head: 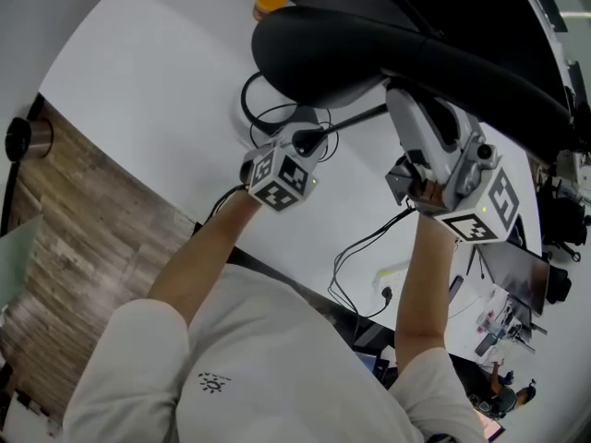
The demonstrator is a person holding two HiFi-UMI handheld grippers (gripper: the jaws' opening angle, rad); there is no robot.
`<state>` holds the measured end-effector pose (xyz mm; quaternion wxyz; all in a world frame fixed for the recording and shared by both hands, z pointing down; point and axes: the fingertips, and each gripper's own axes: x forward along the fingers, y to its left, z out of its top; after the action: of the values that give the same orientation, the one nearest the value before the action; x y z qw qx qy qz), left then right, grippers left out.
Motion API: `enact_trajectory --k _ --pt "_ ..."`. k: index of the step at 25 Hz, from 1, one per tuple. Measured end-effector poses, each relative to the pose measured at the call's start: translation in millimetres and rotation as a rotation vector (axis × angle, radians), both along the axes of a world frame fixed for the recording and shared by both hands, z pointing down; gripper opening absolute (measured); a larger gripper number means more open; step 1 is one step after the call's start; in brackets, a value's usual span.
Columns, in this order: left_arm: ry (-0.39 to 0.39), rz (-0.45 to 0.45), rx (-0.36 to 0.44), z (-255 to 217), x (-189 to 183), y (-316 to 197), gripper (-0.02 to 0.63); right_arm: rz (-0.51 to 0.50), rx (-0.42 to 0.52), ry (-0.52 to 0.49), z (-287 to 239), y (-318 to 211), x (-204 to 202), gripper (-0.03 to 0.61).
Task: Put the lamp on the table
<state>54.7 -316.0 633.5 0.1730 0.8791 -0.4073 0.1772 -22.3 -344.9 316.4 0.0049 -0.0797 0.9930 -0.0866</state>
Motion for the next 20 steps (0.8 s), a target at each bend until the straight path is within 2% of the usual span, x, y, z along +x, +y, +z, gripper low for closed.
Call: enact_trajectory --k 10,20 --pt "0.016 -0.069 -0.008 1.0 -1.9 -3.5 0.048 -0.041 -0.005 0.008 0.9 3.6 -2.3 0.041" --pt "0.048 -0.092 -0.015 1.3 -1.7 -6.0 0.048 -0.059 -0.017 -0.007 1.2 3.1 -1.3 0.043"
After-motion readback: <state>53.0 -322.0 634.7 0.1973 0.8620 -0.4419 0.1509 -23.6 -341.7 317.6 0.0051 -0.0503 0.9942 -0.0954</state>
